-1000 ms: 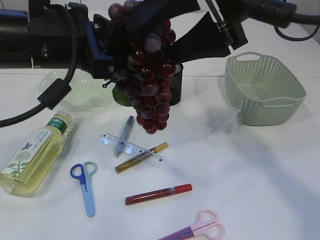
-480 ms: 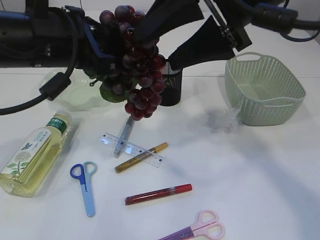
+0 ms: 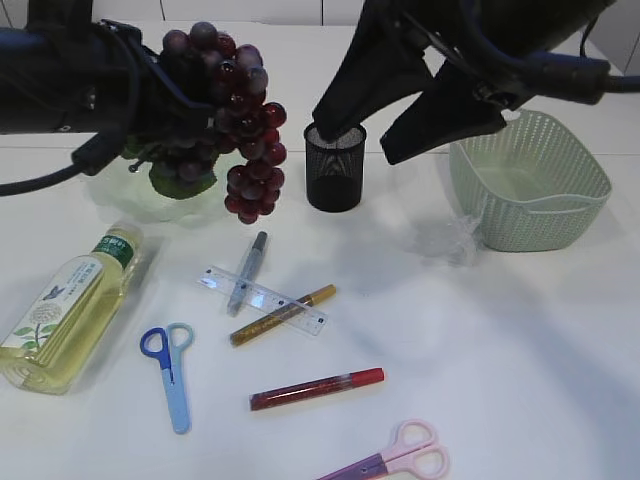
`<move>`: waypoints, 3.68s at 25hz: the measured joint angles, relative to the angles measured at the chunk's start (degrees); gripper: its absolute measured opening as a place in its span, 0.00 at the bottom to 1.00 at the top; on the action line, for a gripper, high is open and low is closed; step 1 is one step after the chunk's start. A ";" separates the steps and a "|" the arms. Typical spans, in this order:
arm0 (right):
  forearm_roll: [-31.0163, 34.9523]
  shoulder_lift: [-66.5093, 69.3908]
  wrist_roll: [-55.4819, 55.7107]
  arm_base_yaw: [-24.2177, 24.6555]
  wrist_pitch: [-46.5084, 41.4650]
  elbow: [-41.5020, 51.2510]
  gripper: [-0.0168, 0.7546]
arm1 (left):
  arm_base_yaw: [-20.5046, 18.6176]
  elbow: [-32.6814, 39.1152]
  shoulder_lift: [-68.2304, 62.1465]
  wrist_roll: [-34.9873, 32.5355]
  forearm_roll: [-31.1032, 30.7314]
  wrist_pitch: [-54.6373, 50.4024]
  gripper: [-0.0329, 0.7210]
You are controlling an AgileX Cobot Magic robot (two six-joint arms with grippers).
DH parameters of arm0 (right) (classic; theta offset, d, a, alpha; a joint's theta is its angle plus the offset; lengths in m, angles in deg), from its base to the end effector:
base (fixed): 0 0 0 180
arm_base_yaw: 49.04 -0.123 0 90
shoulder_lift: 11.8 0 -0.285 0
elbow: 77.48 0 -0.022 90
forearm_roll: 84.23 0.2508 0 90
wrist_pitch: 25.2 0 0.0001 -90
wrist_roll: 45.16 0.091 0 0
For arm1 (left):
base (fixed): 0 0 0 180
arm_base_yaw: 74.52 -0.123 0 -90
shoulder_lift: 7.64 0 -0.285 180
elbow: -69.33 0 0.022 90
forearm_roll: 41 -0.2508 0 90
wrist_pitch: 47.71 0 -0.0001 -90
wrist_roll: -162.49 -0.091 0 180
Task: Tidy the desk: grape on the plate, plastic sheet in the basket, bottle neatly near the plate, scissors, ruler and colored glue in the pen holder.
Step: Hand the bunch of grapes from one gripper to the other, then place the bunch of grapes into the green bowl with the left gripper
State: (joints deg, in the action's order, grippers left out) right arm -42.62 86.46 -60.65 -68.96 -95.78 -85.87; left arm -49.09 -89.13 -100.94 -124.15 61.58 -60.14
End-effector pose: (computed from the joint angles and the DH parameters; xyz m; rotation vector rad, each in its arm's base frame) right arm 0.2833 0.1633 0.3635 -0.6438 2.5804 1.0257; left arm 0.2949 -0.1615 0.2887 0.6329 1.8708 -0.4548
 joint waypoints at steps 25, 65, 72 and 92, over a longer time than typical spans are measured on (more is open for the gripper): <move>-14.19 0.00 1.10 0.00 -0.14 0.00 0.78 | -12.24 -17.76 -13.41 3.42 2.27 19.28 0.25; -14.68 0.00 1.19 0.00 -0.25 0.00 0.57 | -17.03 -34.59 -40.32 4.02 2.27 13.68 0.52; -14.68 0.00 1.19 0.00 -0.25 0.00 0.58 | -17.03 -34.92 -40.32 5.16 2.27 14.77 0.56; -14.68 0.00 1.22 0.00 -0.25 0.00 0.57 | -12.07 -34.92 -31.98 16.54 2.27 11.20 0.50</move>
State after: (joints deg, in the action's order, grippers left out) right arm -57.30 86.46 -59.43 -68.96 -96.03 -85.87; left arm -61.16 -124.05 -132.92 -107.61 63.85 -48.94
